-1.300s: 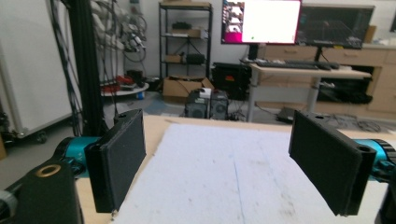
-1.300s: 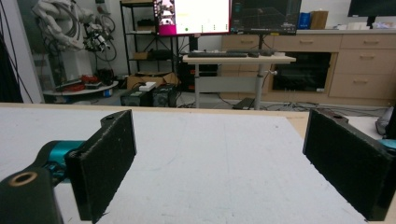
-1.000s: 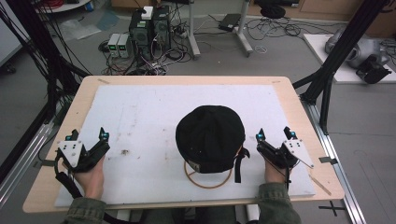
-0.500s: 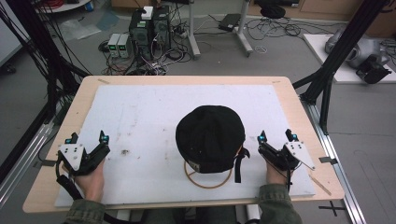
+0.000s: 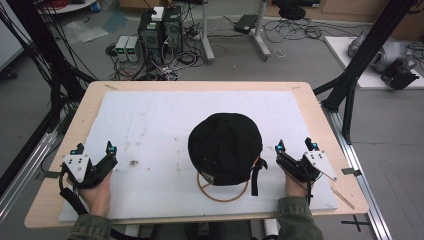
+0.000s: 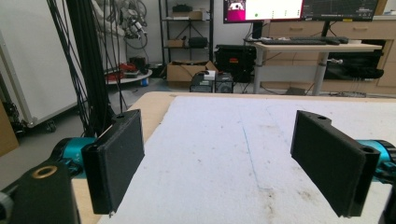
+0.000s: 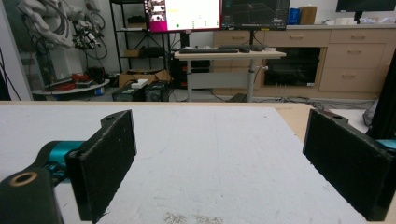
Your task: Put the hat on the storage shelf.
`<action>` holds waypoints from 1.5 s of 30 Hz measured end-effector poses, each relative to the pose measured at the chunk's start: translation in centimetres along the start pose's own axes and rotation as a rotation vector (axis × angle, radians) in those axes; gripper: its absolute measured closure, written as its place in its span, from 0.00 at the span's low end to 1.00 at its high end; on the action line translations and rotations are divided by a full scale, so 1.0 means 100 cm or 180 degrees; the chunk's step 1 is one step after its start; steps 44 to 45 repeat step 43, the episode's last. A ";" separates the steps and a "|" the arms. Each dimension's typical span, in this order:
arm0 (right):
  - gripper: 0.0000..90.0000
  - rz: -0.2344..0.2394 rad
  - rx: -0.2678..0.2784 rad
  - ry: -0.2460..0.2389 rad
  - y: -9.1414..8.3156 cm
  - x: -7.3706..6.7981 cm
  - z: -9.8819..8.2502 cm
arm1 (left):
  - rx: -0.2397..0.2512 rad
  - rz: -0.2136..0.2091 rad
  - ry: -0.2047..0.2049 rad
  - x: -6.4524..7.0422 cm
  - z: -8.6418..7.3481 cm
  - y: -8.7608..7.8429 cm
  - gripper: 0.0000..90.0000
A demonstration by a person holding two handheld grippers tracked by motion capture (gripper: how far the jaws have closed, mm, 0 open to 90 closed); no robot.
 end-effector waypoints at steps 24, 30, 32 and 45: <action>0.10 0.0043 -0.0031 0.0015 0.000 -0.001 -0.001 | -0.0068 0.0010 -0.0031 -0.001 -0.002 0.002 0.19; 0.10 0.0060 -0.0039 -0.0002 0.001 -0.001 -0.001 | -0.0066 -0.0001 -0.0039 0.000 -0.002 0.002 0.19; 0.10 0.0079 -0.0067 0.0001 0.002 -0.001 -0.002 | -0.0102 -0.0032 -0.0042 0.000 -0.003 0.002 0.19; 0.10 0.0060 -0.0047 0.0009 0.000 0.001 -0.002 | -0.0066 -0.0086 0.0000 0.004 -0.002 0.002 0.19</action>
Point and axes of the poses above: each handheld gripper's, and its own axes: y roughly forward along the jaws, z roughly out of its top, x roughly to its right, the point moved 4 cm from there along y, roughly forward along the jaws, and after that the axes turned 1 degree about -x, right-handed, at the moved point
